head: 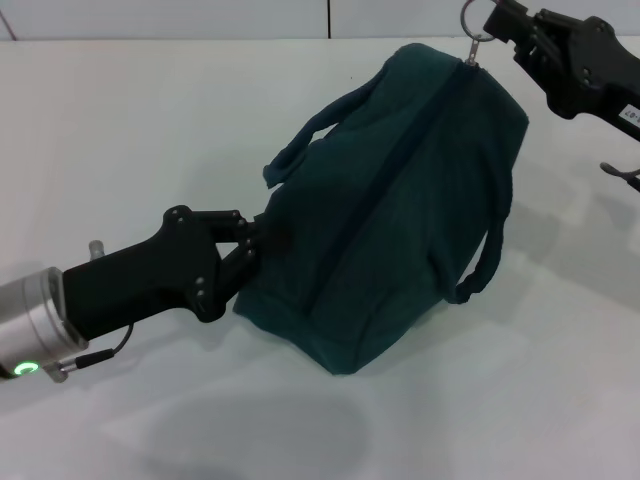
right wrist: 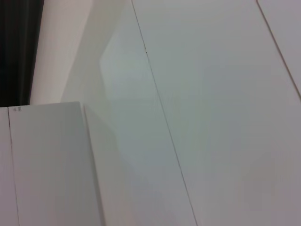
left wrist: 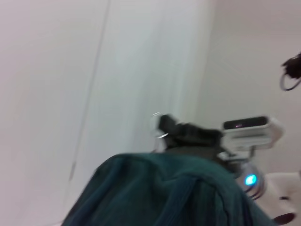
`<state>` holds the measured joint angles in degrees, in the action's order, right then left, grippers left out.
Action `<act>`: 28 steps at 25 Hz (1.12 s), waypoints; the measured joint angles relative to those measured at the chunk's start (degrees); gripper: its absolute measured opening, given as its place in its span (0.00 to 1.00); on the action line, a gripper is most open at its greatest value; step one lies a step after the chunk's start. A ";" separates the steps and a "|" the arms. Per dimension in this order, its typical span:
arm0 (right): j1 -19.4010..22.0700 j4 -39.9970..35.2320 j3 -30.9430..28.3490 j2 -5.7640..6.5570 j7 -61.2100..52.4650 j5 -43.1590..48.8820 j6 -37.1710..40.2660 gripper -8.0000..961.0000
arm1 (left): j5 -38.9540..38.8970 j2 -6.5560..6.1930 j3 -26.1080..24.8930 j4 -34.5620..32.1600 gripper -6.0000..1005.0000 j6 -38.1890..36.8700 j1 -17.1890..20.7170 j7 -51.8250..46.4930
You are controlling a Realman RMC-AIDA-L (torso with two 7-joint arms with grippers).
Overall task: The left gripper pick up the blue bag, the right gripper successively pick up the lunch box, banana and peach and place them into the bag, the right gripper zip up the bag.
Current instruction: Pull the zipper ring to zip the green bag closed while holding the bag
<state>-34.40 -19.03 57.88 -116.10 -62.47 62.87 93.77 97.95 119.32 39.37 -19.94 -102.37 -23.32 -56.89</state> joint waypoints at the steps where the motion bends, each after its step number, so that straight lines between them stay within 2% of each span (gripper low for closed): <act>1: 0.11 0.00 0.02 0.00 -0.04 0.01 -0.02 0.01 | -0.35 0.20 -0.01 0.19 0.06 1.79 -0.02 -0.23; 8: 0.12 0.52 0.82 0.09 0.15 0.30 -2.36 0.01 | -4.24 0.26 -0.06 1.69 0.06 3.27 0.64 -0.32; 14: -0.13 0.57 1.63 0.09 0.20 0.31 -4.41 0.01 | -5.41 0.19 -0.08 1.62 0.18 4.39 1.57 -0.75; 18: -0.07 0.58 1.66 0.09 0.27 0.11 -4.43 0.01 | -6.34 0.05 0.00 -0.42 0.35 4.41 1.37 -5.66; 23: -0.15 0.58 1.64 0.09 0.03 0.09 -4.77 0.01 | -6.20 0.10 0.57 -9.88 0.55 3.61 -0.71 -13.86; 24: -0.17 0.58 1.64 0.07 0.01 0.09 -4.82 0.01 | -6.20 0.10 0.57 -9.88 0.59 3.61 -0.71 -13.86; 25: -0.18 0.58 1.64 0.05 0.00 0.10 -4.89 0.01 | -4.89 -0.16 1.91 -15.67 0.63 3.39 -2.03 -19.87; 27: -0.18 0.58 1.62 0.01 -0.01 0.10 -5.29 0.01 | -3.71 -0.38 3.72 -21.28 0.69 3.43 -2.85 -25.23; 28: -0.19 0.58 1.61 0.01 -0.01 0.09 -5.58 0.01 | -1.93 -0.43 5.41 -26.79 0.73 3.52 -3.31 -30.28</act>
<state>-34.59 -18.45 59.50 -116.09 -62.49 62.97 88.19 96.02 118.89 44.78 -46.73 -98.85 -26.62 -87.17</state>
